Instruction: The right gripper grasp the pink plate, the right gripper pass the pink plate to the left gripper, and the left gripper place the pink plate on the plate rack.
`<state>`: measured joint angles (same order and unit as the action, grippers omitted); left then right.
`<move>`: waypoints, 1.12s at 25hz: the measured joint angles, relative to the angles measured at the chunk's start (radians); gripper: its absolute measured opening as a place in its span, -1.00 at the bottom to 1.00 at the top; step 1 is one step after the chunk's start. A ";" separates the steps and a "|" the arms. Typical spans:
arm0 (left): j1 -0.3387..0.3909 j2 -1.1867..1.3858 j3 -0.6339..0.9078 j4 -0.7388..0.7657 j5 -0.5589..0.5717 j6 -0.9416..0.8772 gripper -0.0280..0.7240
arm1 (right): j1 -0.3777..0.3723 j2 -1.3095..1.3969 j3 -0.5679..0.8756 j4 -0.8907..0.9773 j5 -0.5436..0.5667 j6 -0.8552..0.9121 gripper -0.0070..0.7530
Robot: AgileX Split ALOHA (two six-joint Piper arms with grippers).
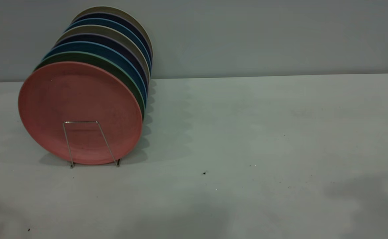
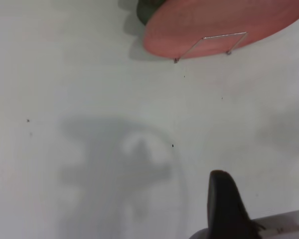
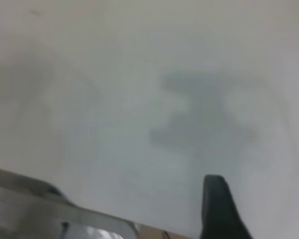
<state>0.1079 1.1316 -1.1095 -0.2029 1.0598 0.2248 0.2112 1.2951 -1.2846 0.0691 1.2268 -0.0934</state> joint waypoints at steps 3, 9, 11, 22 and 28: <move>0.000 -0.115 0.081 0.012 0.000 -0.004 0.15 | 0.000 -0.132 0.056 0.060 0.006 -0.048 0.17; 0.000 -0.403 0.286 0.026 0.000 -0.007 0.15 | 0.000 -0.355 0.273 0.080 0.013 -0.103 0.17; 0.000 -0.491 0.348 0.037 -0.003 -0.007 0.15 | 0.000 -0.428 0.364 0.080 0.013 -0.127 0.16; 0.000 -0.846 0.578 0.038 0.061 -0.010 0.15 | 0.000 -0.835 0.800 0.072 -0.091 -0.171 0.14; 0.000 -0.982 0.619 0.036 0.078 -0.010 0.15 | 0.000 -1.018 0.804 0.011 -0.097 -0.158 0.09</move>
<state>0.1079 0.1499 -0.4907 -0.1670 1.1380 0.2145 0.2112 0.2773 -0.4803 0.0798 1.1299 -0.2514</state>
